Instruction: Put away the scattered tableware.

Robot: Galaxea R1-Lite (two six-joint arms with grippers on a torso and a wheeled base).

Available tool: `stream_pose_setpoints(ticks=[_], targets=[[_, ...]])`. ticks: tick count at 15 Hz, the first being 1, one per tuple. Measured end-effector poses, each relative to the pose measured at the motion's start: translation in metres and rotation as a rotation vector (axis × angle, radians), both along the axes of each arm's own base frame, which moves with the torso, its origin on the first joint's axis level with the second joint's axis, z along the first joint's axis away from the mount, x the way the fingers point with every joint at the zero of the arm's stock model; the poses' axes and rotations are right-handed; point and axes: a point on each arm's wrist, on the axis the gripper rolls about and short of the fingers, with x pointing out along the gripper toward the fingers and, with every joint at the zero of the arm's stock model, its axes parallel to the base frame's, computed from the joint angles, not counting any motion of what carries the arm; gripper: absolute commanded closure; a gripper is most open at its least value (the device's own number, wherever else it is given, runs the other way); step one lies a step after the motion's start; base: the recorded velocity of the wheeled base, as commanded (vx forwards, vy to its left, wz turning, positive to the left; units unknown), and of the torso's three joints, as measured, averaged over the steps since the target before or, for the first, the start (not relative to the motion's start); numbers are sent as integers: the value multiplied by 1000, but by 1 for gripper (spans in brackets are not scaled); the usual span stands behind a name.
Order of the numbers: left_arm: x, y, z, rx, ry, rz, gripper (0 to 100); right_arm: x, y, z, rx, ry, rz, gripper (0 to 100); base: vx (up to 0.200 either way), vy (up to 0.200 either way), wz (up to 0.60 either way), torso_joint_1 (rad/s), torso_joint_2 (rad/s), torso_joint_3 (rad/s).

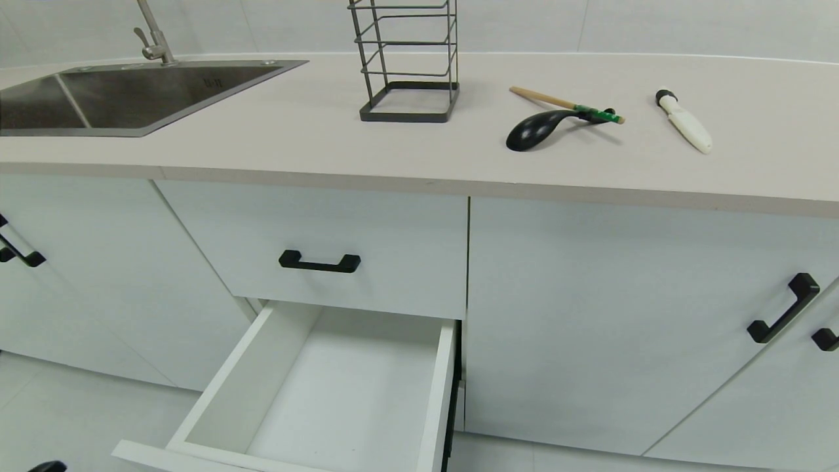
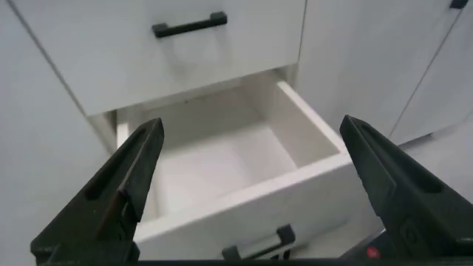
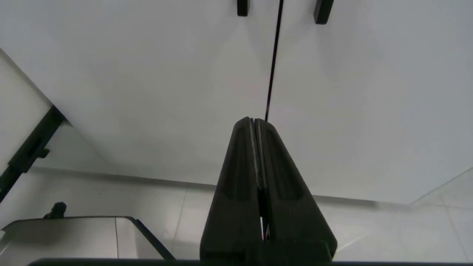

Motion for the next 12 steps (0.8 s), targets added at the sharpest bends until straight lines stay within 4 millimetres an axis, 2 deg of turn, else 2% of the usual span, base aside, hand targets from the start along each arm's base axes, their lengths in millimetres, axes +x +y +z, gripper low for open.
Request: stream_pose_setpoints(ticks=[3,6,8,12], targets=[[-9,3,-31,38,153,129,0,0,0,0,3,0,0,100,0,0,0,0,0,0],[-14,3,-34,7,115,280,0,0,0,0,3,0,0,100,0,0,0,0,0,0],[-17,6,-38,-18,114,470,0,0,0,0,1,0,1,100,0,0,0,0,0,0],[-19,7,-39,-69,103,488,0,0,0,0,3,0,0,100,0,0,0,0,0,0]])
